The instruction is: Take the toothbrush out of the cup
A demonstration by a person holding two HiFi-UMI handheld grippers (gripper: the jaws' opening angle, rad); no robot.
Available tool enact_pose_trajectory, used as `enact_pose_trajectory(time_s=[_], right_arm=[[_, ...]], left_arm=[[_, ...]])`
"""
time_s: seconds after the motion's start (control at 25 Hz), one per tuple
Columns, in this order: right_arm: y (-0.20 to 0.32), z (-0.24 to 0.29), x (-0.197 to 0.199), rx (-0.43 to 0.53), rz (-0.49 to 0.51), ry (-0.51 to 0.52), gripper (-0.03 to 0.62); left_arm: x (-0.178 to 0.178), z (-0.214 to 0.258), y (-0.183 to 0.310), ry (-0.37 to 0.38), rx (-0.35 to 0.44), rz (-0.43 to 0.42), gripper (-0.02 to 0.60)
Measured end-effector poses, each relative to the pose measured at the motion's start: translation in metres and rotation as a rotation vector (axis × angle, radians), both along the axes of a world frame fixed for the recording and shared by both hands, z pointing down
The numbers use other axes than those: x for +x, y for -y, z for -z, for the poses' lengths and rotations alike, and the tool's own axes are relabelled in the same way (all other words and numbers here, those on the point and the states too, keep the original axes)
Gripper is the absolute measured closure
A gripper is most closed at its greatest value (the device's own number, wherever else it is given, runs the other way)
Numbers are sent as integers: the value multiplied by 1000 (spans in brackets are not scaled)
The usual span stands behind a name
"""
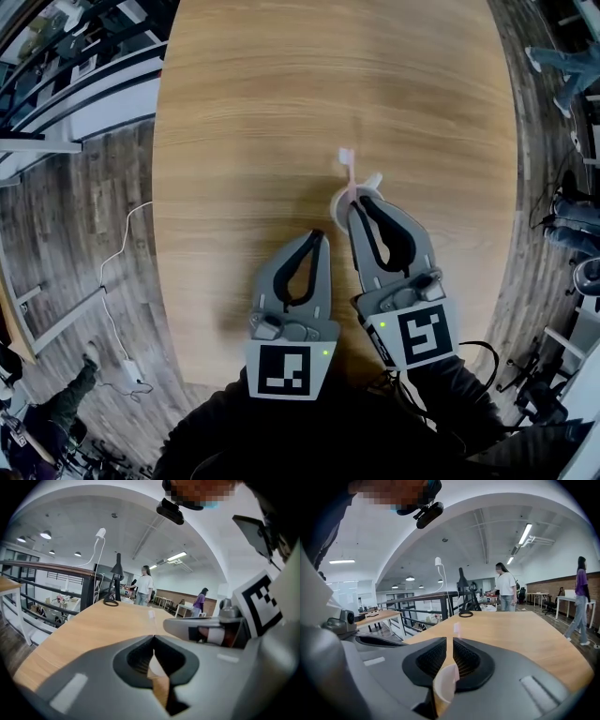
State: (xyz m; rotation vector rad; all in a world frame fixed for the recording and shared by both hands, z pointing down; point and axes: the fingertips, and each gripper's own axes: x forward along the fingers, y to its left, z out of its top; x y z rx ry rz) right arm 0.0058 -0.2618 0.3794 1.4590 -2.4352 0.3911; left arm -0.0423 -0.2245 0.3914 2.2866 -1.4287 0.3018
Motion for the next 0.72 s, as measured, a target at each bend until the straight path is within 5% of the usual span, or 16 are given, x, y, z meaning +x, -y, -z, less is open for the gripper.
enact_pose_trajectory(time_s=[0.72], right_arm=[[6, -3, 0, -41, 60, -49, 515]], left_arm=[[4, -6, -5, -36, -14, -14, 574]])
